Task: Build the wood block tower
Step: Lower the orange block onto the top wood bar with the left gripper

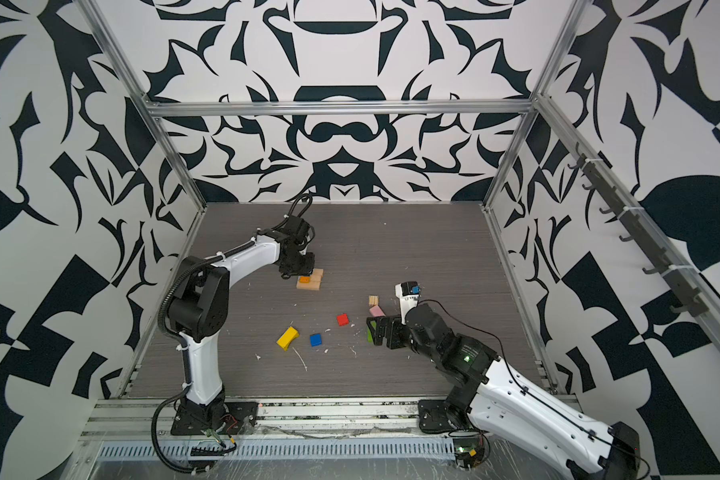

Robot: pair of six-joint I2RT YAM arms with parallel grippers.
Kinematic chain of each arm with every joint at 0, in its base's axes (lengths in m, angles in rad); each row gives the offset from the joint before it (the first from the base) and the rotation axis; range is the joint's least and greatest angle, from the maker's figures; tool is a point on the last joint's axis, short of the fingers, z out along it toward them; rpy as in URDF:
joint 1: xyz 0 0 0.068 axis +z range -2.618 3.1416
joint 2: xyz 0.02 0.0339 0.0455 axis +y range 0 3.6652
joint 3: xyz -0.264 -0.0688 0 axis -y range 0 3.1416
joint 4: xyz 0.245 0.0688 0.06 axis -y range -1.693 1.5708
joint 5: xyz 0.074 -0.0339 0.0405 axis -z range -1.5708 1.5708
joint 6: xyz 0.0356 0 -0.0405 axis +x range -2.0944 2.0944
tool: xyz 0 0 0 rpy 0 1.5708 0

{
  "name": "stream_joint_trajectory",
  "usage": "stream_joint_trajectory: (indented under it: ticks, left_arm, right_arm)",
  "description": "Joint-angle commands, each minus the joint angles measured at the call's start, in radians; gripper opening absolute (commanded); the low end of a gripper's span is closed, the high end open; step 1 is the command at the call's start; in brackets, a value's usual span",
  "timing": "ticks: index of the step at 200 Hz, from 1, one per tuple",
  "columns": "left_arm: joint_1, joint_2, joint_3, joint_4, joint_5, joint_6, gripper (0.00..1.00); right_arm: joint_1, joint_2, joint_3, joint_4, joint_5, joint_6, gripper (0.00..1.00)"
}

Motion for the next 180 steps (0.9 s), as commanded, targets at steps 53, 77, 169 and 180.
stream_joint_trajectory:
  ticks: [53, 77, 169, 180]
  left_arm:
    - [0.006, 0.029, 0.005, -0.009, -0.008, -0.015, 0.17]
    - [0.006, 0.033, 0.002, -0.007, -0.011, -0.015, 0.17]
    - [0.005, 0.04, -0.006, 0.002, -0.001, -0.026, 0.22]
    - [0.006, 0.04, -0.009, 0.005, 0.0, -0.028, 0.23]
  right_arm:
    - [0.004, -0.015, -0.002, 0.004, 0.021, 0.005, 0.99]
    - [0.003, -0.014, -0.002, 0.004, 0.021, 0.005, 0.99]
    - [0.004, -0.02, -0.003, 0.002, 0.022, 0.006, 0.99]
    - [0.004, -0.02, -0.002, -0.001, 0.022, 0.006, 0.99]
